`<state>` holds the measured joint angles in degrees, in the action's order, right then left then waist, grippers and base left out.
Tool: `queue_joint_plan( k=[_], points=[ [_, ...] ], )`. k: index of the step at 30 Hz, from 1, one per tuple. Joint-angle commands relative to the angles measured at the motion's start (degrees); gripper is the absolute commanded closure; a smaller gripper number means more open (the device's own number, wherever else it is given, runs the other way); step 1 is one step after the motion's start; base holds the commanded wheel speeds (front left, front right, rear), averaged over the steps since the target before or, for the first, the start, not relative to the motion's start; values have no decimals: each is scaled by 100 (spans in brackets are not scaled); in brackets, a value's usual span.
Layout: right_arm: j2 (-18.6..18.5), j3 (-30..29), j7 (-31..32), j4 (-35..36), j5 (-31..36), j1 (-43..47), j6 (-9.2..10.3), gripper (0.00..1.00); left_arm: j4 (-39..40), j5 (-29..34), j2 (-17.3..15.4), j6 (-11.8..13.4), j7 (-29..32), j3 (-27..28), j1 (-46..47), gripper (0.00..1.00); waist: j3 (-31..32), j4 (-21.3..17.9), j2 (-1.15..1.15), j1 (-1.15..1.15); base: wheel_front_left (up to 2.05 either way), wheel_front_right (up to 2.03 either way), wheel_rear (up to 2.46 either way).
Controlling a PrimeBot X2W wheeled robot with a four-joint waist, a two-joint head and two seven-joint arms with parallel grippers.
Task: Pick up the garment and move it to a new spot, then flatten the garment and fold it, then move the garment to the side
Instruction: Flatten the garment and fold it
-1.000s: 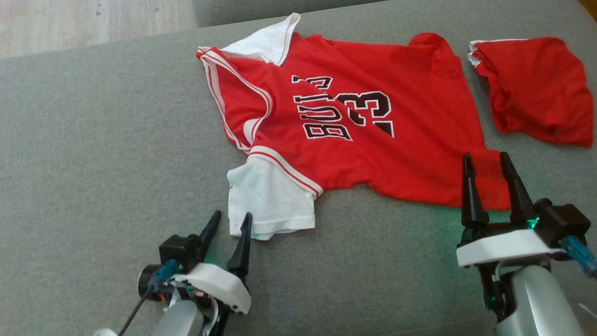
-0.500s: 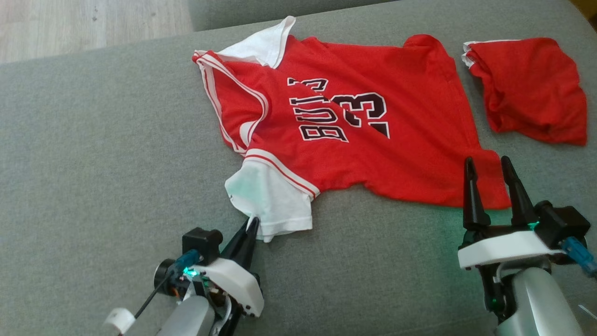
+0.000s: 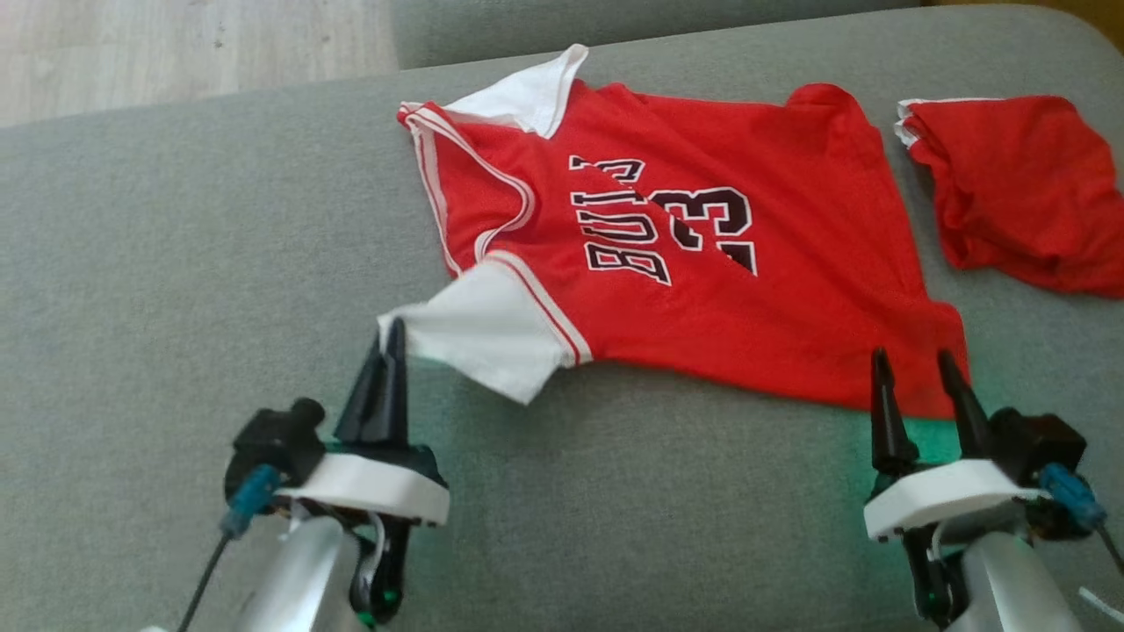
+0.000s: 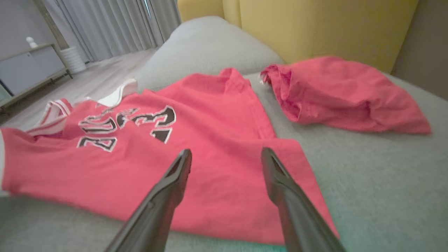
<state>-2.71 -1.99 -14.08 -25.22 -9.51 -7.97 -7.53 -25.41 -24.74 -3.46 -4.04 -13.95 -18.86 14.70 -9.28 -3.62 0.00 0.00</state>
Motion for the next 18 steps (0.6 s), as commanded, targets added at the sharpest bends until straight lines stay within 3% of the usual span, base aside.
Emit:
queue_joint_plan(
  k=[1, 9, 18],
  points=[
    [-17, 62, 103, -41, -2, -225, 4, 0, 338, -26, -88, 33, -90, 310, 70, 100, 6, 52, 0, 0, 0, 0, 0],
    [-17, -491, 355, -855, 62, -412, 4, 0, 784, 124, -24, -29, -103, 562, -135, 100, -39, 141, 0, 0, 0, 0, 0],
    [-17, -478, 549, -1538, -68, -533, 4, 0, 864, 221, 25, -88, -104, 718, -229, 100, -20, 67, 0, 0, 0, 0, 0]
  ],
)
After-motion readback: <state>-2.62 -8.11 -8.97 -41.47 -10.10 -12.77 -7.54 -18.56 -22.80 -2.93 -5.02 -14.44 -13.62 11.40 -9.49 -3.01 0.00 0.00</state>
